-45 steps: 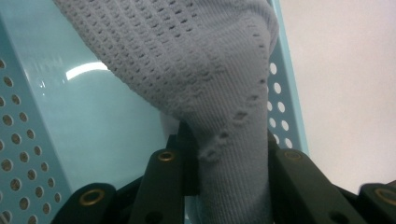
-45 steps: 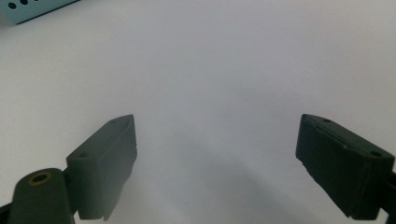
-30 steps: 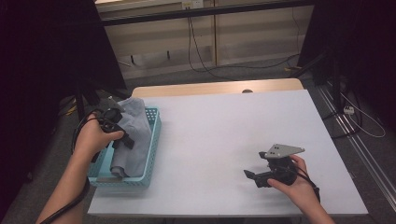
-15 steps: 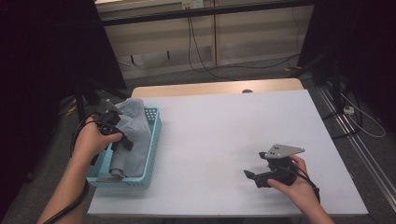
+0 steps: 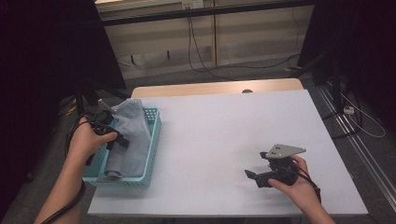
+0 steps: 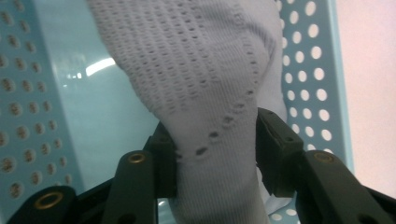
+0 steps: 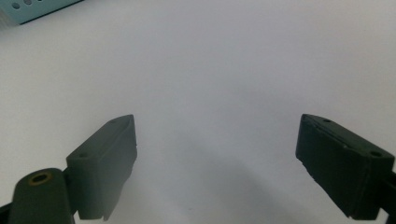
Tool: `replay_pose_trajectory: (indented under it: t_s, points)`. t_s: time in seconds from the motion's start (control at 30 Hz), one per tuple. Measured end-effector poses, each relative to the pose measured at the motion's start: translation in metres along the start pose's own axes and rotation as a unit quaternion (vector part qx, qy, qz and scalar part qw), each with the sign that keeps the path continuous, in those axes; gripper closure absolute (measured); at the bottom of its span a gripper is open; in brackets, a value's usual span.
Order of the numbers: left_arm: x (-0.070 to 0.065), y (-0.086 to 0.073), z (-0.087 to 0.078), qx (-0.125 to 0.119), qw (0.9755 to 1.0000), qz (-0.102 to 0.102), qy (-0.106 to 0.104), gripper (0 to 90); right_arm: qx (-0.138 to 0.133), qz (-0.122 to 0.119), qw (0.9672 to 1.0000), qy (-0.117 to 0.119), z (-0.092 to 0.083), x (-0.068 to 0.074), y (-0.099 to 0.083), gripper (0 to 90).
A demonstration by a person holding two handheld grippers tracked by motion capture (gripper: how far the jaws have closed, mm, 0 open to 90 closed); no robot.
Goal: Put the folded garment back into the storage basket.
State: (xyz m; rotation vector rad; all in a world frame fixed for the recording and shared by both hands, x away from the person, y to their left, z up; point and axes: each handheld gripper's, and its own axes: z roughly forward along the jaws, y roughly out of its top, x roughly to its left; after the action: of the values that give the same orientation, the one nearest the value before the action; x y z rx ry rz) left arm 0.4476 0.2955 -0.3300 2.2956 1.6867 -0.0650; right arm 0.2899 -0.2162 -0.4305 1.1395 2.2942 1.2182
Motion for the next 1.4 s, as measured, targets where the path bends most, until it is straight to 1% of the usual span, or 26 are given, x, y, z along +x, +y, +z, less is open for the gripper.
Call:
replay_pose_trajectory:
  t_s: [0.17,0.23,0.27,0.3,0.33,0.37,0.5,0.57,0.6,0.63,0.67,0.73,0.77,0.8,0.83,0.9,0.93,1.0,1.03,1.07,1.13,1.2,1.27,1.3,1.33,1.4]
  points:
    - [0.009,-0.001,-0.007,-0.017,0.9997,-0.016,0.002,51.3,0.0,0.0,1.0,0.0,0.0,0.0,0.0,12.6]
    - [0.01,-0.001,-0.009,-0.018,0.9997,-0.014,0.006,51.2,0.0,0.0,1.0,0.0,0.0,0.0,0.0,12.6]
    - [0.011,0.0,-0.01,-0.027,0.9994,-0.018,0.01,50.9,-0.001,0.0,1.0,0.0,0.0,0.0,0.0,12.6]
    - [0.011,0.0,-0.012,-0.025,0.9995,-0.019,0.009,50.9,-0.001,0.0,1.0,0.0,0.0,0.0,0.0,12.6]
    - [0.011,0.002,-0.014,-0.035,0.9991,-0.021,0.013,50.7,0.0,-0.001,1.0,0.0,0.0,0.0,0.0,12.5]
    - [0.011,0.002,-0.014,-0.035,0.9991,-0.021,0.013,50.5,0.0,-0.001,1.0,0.0,0.0,0.0,0.0,12.5]
    - [0.011,0.004,-0.021,-0.05,0.9984,-0.015,0.019,48.6,-0.001,0.0,1.0,0.0,0.0,0.0,0.0,12.6]
    - [0.011,0.006,-0.024,-0.063,0.9978,-0.015,0.016,50.0,-0.001,0.0,1.0,0.0,0.0,0.0,0.0,12.6]
    - [0.01,0.006,-0.023,-0.066,0.9975,-0.019,0.013,50.6,-0.001,0.0,1.0,0.0,0.0,0.0,0.0,12.5]
    - [0.01,0.007,-0.022,-0.065,0.9978,-0.016,0.007,51.1,-0.001,0.0,1.0,0.0,0.0,0.0,0.0,12.5]
    - [0.009,0.007,-0.02,-0.065,0.9978,-0.015,0.0,52.5,-0.001,0.0,1.0,0.0,0.0,0.0,0.0,12.6]
    - [0.008,0.008,-0.014,-0.064,0.9978,-0.015,-0.002,54.0,-0.001,-0.001,1.0,0.0,0.0,0.0,0.0,12.5]
    - [0.008,0.008,-0.01,-0.061,0.9981,-0.014,-0.002,58.3,-0.001,-0.001,1.0,0.0,0.0,0.0,0.0,12.6]
    - [0.008,0.008,-0.005,-0.065,0.9977,-0.017,-0.005,59.3,-0.001,-0.002,1.0,0.0,0.0,0.0,0.0,12.6]
    - [0.009,0.009,-0.002,-0.062,0.998,-0.012,-0.007,60.2,-0.001,-0.002,1.0,0.0,0.0,0.0,0.0,12.6]
    - [0.01,0.01,0.006,-0.066,0.9977,-0.011,-0.004,66.6,-0.001,-0.001,1.0,0.0,0.0,0.0,0.0,12.6]
    - [0.011,0.01,0.009,-0.075,0.9971,-0.014,-0.003,67.6,0.0,-0.001,1.0,0.0,0.0,0.0,0.0,12.5]
    - [0.013,0.012,0.014,-0.085,0.9963,-0.013,-0.002,75.0,0.0,-0.001,1.0,0.0,0.0,0.0,0.0,12.5]
    - [0.014,0.013,0.017,-0.086,0.9963,-0.008,-0.001,77.0,0.0,0.0,1.0,0.0,0.0,-0.001,0.0,12.6]
    - [0.016,0.013,0.019,-0.083,0.9965,-0.003,-0.001,77.0,0.0,0.0,1.0,0.0,0.0,-0.001,0.0,12.6]
    - [0.017,0.014,0.025,-0.085,0.9963,-0.008,-0.001,80.3,0.0,0.0,1.0,0.0,0.0,-0.001,0.0,12.6]
    - [0.017,0.015,0.031,-0.071,0.9974,-0.011,-0.005,85.7,0.0,-0.001,1.0,0.001,0.0,-0.001,-0.001,12.6]
    - [0.017,0.015,0.037,-0.069,0.9976,-0.004,0.0,86.0,0.0,-0.001,1.0,0.001,0.0,-0.001,0.0,12.5]
    - [0.017,0.015,0.04,-0.07,0.9975,-0.006,0.001,86.2,0.0,-0.001,1.0,0.001,0.0,-0.001,-0.001,12.6]
    - [0.017,0.015,0.042,-0.073,0.9973,0.004,0.004,86.2,0.0,-0.001,1.0,0.001,0.0,-0.001,-0.001,12.6]
    - [0.018,0.015,0.048,-0.077,0.997,0.008,0.004,86.2,0.001,-0.001,1.0,0.0,0.0,-0.001,-0.001,12.5]
